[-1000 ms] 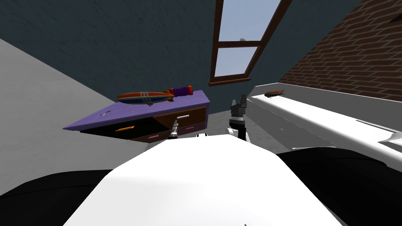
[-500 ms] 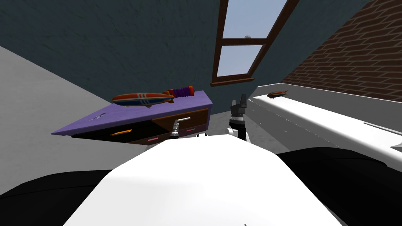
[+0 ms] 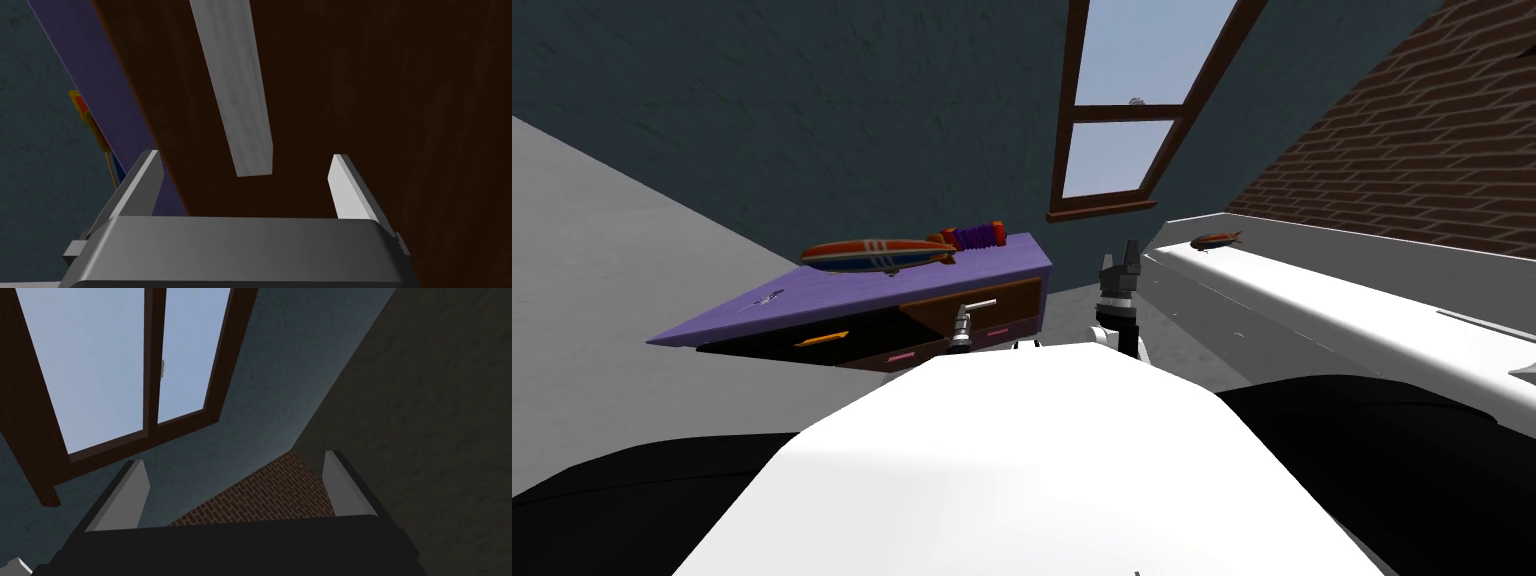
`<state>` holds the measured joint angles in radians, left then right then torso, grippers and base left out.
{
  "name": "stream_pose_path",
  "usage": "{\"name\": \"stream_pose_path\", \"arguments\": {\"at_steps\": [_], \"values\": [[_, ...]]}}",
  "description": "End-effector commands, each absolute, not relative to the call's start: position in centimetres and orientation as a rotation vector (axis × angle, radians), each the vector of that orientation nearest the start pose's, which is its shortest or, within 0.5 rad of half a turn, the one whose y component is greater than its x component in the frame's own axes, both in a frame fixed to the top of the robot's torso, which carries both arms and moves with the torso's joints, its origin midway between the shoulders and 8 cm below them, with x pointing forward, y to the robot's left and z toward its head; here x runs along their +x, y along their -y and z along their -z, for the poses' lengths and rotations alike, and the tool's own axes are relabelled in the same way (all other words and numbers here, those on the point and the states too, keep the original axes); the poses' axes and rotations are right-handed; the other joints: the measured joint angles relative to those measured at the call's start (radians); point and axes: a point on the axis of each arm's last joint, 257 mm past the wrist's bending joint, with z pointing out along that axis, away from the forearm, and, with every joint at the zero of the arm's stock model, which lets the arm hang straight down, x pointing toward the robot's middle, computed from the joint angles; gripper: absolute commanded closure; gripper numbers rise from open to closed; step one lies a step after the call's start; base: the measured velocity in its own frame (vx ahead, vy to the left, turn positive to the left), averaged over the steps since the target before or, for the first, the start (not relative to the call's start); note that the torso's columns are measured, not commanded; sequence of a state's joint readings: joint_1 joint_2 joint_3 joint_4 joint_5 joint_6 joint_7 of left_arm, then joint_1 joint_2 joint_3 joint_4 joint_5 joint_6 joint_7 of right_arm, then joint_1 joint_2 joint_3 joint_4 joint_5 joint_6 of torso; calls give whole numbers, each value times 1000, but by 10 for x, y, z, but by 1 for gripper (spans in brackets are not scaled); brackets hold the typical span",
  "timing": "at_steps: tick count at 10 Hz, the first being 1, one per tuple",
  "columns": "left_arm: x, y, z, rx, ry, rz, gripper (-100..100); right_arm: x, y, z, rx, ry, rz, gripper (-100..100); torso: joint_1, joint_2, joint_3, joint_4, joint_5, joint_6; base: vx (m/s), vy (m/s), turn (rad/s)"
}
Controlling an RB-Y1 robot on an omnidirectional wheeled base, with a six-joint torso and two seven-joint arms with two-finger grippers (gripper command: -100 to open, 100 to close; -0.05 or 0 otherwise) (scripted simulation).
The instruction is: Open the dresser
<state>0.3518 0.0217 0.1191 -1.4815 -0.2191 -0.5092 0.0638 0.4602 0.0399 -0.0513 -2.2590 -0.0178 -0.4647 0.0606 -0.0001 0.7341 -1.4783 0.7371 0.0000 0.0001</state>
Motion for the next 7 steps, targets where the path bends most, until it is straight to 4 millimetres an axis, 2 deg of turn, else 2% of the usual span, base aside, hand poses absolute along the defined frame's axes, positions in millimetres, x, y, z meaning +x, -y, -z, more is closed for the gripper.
{"name": "stream_pose_path", "arguments": {"at_steps": [1,3,6,7], "values": [[408,-316,301,-1057,-1172,992,100,352,300,-22,687,-592,-1215,0,0,2,1,0,0,0,5,-1,2],[404,-315,299,-1054,-1172,995,100,352,300,-22,687,-592,-1215,0,-1,10,6,2,0,0,-121,-26,12],[399,-314,294,-1051,-1171,999,100,352,300,-22,687,-592,-1216,0,0,7,4,2,0,0,-193,-36,10],[400,-315,295,-1051,-1171,998,100,352,300,-22,687,-592,-1216,0,-1,4,3,1,0,0,-87,-32,4]]}}
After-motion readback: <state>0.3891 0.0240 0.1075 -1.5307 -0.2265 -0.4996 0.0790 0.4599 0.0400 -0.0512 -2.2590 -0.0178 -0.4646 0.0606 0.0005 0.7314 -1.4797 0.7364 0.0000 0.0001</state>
